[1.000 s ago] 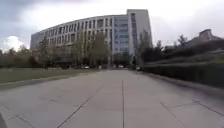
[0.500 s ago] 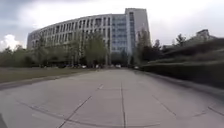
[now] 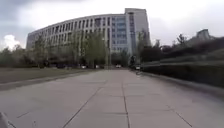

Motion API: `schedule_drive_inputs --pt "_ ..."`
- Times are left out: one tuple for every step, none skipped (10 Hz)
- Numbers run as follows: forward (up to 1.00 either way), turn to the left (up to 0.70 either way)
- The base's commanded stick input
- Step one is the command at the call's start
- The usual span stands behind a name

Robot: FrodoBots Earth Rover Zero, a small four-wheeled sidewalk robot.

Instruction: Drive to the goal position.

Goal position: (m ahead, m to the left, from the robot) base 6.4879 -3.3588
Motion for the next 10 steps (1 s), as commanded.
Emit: schedule_drive_inputs --pt "1.0 0.0" --pt "1.0 0.0" --pt "1.0 0.0" --pt "1.0 0.0" --pt "1.0 0.0" --pt "1.0 0.0" --pt "1.0 0.0" --pt "1.0 0.0" --pt "1.0 0.0" --pt "1.0 0.0"
